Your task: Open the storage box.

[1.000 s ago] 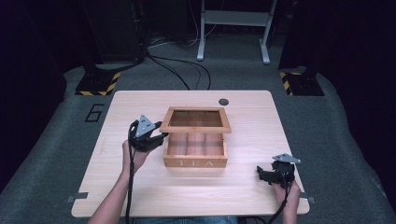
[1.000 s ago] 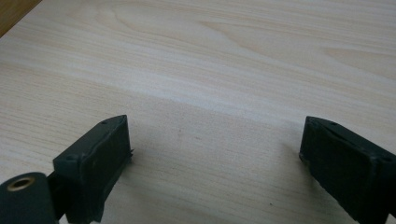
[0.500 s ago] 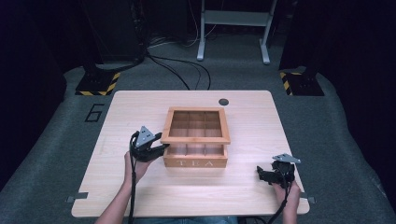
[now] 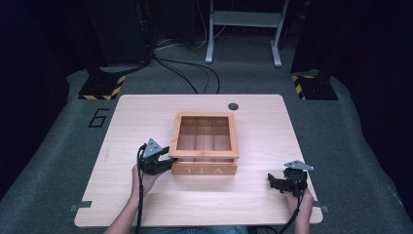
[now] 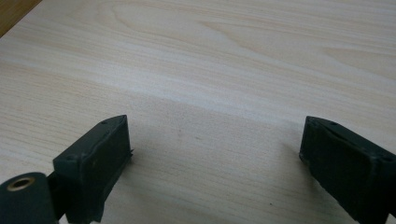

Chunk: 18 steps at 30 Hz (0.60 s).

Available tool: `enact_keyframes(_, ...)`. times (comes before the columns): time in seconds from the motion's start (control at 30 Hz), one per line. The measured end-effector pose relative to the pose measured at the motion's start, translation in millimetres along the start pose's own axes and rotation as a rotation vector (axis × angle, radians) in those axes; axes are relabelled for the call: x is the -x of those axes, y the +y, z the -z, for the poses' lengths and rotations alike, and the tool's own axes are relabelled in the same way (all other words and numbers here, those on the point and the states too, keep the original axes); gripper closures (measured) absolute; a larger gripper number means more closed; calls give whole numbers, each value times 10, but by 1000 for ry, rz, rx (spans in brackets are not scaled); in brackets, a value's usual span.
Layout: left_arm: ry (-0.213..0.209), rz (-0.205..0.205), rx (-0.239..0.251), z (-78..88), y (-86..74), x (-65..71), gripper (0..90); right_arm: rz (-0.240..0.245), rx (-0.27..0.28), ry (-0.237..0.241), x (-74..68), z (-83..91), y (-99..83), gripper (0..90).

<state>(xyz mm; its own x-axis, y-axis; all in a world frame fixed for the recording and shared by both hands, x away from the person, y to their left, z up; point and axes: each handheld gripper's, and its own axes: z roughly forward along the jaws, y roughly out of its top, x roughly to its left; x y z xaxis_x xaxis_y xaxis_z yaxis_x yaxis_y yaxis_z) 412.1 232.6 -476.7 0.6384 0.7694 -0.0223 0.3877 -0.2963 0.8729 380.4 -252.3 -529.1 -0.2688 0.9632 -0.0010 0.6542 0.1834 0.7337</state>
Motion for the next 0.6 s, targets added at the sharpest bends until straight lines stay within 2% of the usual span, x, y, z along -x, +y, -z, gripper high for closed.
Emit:
enact_keyframes(0.23,-10,28,-7,-7,-19,-12,442,-1,0,0,0,0,0,82)
enact_keyframes(0.4,-39,49,-17,18,-7,-33,310,0,0,0,1,0,0,82)
enact_keyframes(0.5,-67,49,-50,17,0,-22,193,-1,-1,0,0,0,0,82)
enact_keyframes(0.53,-70,47,-55,11,-5,-12,172,0,0,0,0,0,0,82)
enact_keyframes(0.6,-78,29,-94,-27,-31,17,153,-1,0,0,0,0,0,82)
